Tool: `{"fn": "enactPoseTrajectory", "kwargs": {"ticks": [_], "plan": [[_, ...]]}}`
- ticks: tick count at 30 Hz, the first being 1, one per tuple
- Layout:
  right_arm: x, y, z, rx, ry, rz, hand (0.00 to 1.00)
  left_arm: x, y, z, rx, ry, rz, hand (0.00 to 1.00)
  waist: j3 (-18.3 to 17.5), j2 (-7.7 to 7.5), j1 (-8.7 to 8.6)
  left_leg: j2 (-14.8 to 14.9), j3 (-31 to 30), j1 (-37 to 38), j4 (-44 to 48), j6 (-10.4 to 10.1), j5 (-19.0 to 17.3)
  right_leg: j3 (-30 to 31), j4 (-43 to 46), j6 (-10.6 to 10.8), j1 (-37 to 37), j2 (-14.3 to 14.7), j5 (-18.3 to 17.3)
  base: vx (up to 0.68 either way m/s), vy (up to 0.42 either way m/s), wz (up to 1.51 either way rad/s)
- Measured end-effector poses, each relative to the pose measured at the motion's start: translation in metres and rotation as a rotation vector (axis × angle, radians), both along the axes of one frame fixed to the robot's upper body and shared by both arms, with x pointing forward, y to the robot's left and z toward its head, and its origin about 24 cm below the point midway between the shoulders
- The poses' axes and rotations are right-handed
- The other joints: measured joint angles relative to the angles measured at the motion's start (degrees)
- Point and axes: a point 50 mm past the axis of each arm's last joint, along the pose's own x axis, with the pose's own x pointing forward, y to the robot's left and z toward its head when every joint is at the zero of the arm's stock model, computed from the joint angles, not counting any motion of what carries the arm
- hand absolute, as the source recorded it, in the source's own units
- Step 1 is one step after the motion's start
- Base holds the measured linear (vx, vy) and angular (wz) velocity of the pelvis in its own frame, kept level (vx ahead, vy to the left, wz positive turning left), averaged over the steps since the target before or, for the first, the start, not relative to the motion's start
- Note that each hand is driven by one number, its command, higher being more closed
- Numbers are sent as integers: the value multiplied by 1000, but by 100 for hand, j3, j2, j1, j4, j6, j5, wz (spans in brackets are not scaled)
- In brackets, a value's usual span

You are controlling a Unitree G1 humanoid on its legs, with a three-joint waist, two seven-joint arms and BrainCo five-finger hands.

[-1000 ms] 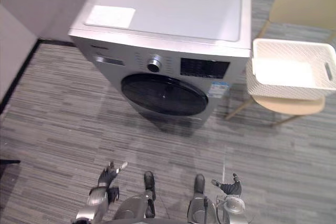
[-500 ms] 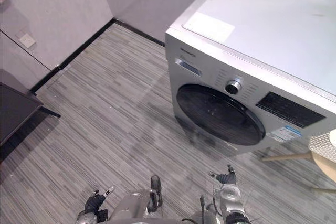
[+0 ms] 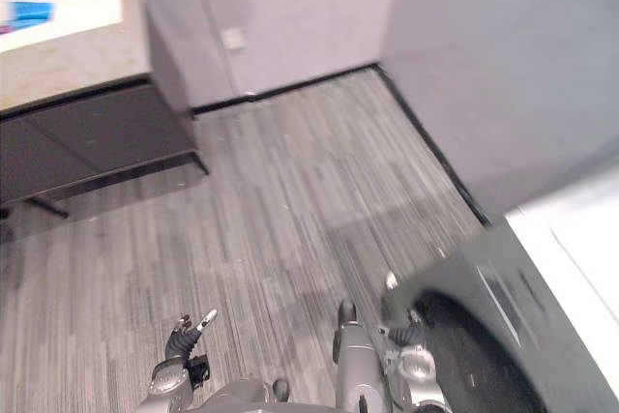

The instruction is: Pick up the laundry basket with both hands and put the clothes into the washing machine.

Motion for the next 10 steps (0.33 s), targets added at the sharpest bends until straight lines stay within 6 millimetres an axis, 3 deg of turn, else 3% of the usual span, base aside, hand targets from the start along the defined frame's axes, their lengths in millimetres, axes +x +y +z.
{"fn": "enactPoseTrajectory", "kwargs": {"ticks": [1,2,3,4,6,9,10], "plan": [[5,3,2,4,-18,9,0,-5,0,-2,-10,11,29,0,7,71,12,195,419,-344,791,-231,163,-128,-125,-82,193,133,-66,541,-348,45],[9,8,5,14,-41,20,0,-14,0,-4,-21,27,57,0,11,125,143,667,1099,-719,1729,-296,597,-176,-332,-225,519,376,-125,434,-267,-12],[11,14,5,28,-48,26,0,-19,-1,-5,-31,33,68,0,20,102,288,1222,1796,-939,2340,-251,521,-215,-535,-346,895,588,-170,422,-249,-19],[10,17,4,35,-46,24,0,-19,0,-5,-26,33,64,0,13,69,299,1431,2043,-994,2447,-240,512,-334,-654,-381,1098,603,-192,384,-212,12],[9,15,4,36,-43,11,0,-6,-3,0,-21,-6,29,0,-9,-3,257,1717,2638,-1161,1944,-220,496,-561,-1130,-388,1629,539,-192,314,-160,55],[4,5,3,29,-37,-41,0,3,-7,2,-18,-25,-4,0,-22,24,244,1799,2869,-1131,598,-255,516,-896,-1422,-388,1951,508,-181,220,-48,56],[2,3,2,29,-29,-53,0,7,-9,3,-14,-30,-32,0,-36,105,260,1760,2876,-1045,-362,-411,677,-1040,-1448,-382,2039,501,-185,137,20,42]]}}
